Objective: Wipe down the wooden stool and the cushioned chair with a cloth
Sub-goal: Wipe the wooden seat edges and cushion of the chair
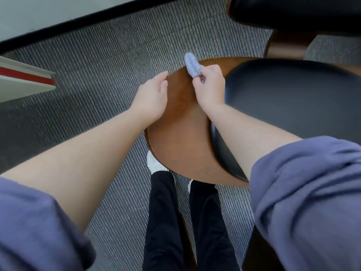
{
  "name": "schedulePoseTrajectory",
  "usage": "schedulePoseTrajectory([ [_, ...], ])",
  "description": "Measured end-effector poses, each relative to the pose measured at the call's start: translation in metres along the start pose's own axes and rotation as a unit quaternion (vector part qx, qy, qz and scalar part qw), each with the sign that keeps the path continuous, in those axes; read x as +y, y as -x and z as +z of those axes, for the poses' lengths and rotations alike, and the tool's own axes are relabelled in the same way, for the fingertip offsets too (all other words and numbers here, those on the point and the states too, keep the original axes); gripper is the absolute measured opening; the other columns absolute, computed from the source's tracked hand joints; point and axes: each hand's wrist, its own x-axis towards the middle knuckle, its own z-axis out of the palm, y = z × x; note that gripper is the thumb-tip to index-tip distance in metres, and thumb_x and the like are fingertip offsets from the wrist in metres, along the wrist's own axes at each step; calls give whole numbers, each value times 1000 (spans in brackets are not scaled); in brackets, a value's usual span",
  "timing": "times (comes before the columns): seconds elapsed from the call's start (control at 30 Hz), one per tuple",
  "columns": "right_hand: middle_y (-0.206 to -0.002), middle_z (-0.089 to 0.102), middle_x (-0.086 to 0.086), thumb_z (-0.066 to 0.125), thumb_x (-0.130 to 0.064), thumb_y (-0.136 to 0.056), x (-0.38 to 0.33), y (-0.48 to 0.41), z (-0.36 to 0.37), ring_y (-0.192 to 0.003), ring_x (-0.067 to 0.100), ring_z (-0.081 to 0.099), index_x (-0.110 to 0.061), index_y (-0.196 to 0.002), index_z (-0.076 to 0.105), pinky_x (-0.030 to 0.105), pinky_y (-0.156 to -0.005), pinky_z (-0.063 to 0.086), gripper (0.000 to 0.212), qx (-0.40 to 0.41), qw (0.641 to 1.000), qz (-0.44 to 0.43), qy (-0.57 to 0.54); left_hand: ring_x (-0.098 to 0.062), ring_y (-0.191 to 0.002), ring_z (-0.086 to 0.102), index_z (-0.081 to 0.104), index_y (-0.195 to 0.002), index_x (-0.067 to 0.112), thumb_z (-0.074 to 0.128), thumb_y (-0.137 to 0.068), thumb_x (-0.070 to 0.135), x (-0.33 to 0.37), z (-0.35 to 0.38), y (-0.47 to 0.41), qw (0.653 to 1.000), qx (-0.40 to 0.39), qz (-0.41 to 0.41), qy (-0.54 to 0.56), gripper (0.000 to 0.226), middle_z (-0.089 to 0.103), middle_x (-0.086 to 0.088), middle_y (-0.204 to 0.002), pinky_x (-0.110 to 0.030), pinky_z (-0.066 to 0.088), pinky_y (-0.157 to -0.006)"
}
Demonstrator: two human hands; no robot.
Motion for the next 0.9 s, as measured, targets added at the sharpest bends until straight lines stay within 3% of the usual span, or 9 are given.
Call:
schedulePoseTrajectory([
  [0.1,-96,46,1,52,-13,-94,7,-18,-1,-71,7,44,-17,-86,62,1,-63,35,13,12,999,25,25,-20,-135,41,36,-149,19,27,-106,23,1,1,2,1000,4,-1,0,44,48,-3,-146,-17,24,-98],
  [0.2,-94,46,5,51,-12,-94,15,-38,-4,-74,14,45,-13,-68,43,2,-56,33,27,33,996,58,53,-19,-134,42,37,-149,21,28,-106,24,0,0,2,1000,6,-4,6,44,50,-1,-144,-17,24,-99],
  [0.33,-95,45,5,51,-12,-94,19,-47,-10,-74,13,45,-10,-70,46,1,-53,32,25,38,993,86,73,-17,-133,43,36,-149,22,27,-106,23,3,0,4,1000,6,-6,2,44,49,-1,-145,-14,22,-93],
  [0.47,-84,44,4,50,-4,-89,10,-22,-6,-61,4,38,-33,-60,32,3,-54,33,45,30,998,52,15,-14,-118,50,36,-149,24,27,-107,23,7,-2,6,1000,4,-11,-4,44,52,-1,-142,-14,26,-89],
  [0.53,-88,46,3,52,-5,-89,6,0,-6,-65,5,41,-32,-65,46,3,-58,34,37,13,999,33,19,-15,-113,52,37,-149,24,27,-107,23,7,-2,8,1000,4,-14,-2,43,52,-3,-141,-16,29,-90],
  [0.63,-96,50,1,55,-6,-89,6,33,-4,-75,8,48,-14,-84,65,5,-65,37,14,-2,999,30,-20,-21,-125,49,39,-147,22,28,-106,21,7,-2,8,1000,2,-14,1,42,53,-5,-140,-16,27,-88],
  [0.8,-95,49,-3,60,-5,-90,13,79,-3,-69,1,46,-5,-91,69,5,-68,37,9,-6,998,15,-60,-20,-126,49,38,-148,22,28,-106,22,5,-1,6,1000,2,-18,-5,43,52,-5,-141,-12,27,-85],
  [0.9,-94,49,-4,60,-4,-89,20,102,-7,-67,-2,45,-6,-89,67,5,-69,36,8,-21,997,-2,-71,-21,-132,44,37,-149,21,28,-106,23,5,-2,6,1000,10,-13,-19,44,49,-5,-145,-21,30,-99],
])
